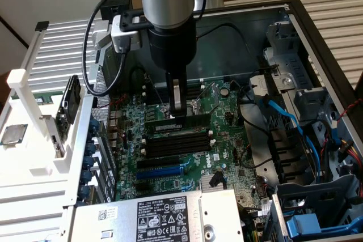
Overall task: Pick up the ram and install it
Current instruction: 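Insert the ram into the slot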
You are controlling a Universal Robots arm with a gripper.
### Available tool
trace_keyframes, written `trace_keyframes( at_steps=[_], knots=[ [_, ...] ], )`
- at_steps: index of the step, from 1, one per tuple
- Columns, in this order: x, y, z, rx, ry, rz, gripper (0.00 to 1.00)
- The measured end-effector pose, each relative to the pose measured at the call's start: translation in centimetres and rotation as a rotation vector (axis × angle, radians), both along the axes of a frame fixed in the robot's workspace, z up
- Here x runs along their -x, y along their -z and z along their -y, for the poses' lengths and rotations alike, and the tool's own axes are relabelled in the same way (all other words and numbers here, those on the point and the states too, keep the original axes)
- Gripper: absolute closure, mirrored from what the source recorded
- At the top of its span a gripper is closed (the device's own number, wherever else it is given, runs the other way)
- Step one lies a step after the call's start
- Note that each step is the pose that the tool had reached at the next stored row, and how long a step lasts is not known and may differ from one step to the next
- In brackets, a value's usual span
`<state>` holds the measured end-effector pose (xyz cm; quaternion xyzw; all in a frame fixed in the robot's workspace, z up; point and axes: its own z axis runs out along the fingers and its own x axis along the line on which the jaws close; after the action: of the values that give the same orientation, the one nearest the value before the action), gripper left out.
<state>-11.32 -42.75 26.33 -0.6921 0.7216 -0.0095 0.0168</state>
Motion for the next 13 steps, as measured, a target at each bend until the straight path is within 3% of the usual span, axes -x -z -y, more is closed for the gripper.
trace_keyframes(
  at_steps=[13],
  knots=[
    [0.0,1.10,0.00,0.0000,-0.001,-0.0041,0.88]
  ],
)
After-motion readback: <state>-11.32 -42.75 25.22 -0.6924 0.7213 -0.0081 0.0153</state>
